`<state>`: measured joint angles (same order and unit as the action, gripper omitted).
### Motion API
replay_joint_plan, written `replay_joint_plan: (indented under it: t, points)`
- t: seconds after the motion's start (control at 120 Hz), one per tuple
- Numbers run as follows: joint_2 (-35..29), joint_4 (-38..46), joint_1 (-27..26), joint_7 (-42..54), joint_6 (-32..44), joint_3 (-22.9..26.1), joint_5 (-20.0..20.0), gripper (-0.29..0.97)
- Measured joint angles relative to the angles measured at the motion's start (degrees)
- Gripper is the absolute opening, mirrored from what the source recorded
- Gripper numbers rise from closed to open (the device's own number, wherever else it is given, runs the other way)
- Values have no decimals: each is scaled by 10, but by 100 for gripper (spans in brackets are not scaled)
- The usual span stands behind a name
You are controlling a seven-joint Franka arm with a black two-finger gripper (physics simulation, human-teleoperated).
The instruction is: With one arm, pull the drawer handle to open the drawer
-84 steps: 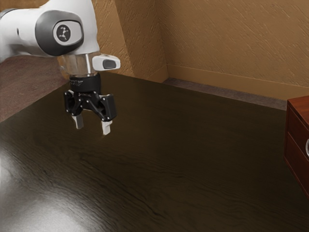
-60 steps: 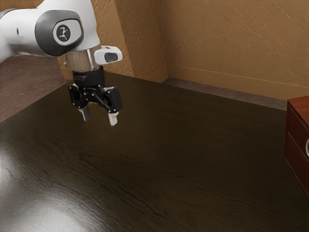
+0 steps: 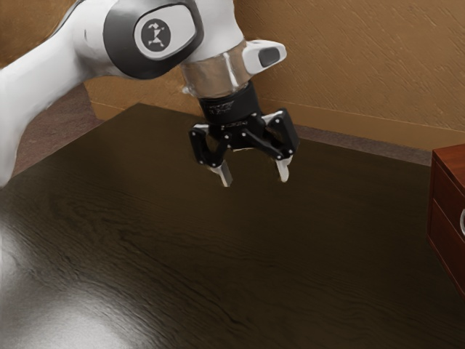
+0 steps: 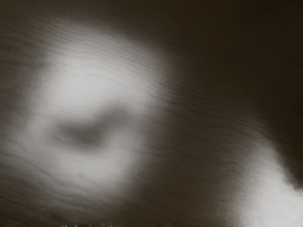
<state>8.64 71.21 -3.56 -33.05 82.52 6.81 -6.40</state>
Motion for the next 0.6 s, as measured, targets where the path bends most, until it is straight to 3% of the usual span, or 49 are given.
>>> replay_joint_plan:
  t: [0.167,0.275,0.6]
  points:
    - [13,4,-17,-112,38,3,-3,68]
    - [20,6,-61,-170,62,3,-2,68]
    - [85,9,-107,-292,135,3,-8,68]
